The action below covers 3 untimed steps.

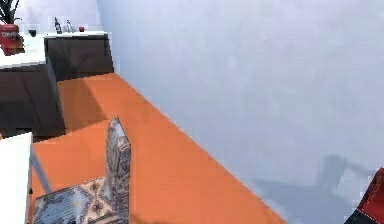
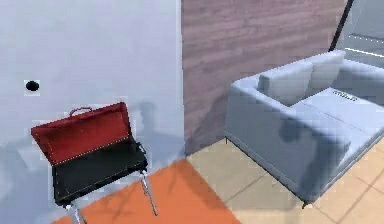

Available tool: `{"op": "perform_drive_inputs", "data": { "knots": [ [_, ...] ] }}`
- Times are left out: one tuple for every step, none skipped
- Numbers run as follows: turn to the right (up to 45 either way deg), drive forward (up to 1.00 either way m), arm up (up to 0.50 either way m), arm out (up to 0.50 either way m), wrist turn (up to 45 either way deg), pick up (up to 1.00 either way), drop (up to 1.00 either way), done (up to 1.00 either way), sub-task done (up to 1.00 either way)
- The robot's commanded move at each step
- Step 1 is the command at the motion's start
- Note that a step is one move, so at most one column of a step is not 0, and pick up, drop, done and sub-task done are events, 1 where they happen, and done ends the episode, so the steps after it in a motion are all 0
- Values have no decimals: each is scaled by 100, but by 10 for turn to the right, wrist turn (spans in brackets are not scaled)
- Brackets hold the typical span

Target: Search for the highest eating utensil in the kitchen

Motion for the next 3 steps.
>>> {"op": "perform_drive_inputs", "data": {
  "knots": [
    [0,85,0,0,0,0,0,0,0],
    [-120,0,0,0,0,0,0,0,0],
    [0,80,0,0,0,0,0,0,0]
  ]
}}
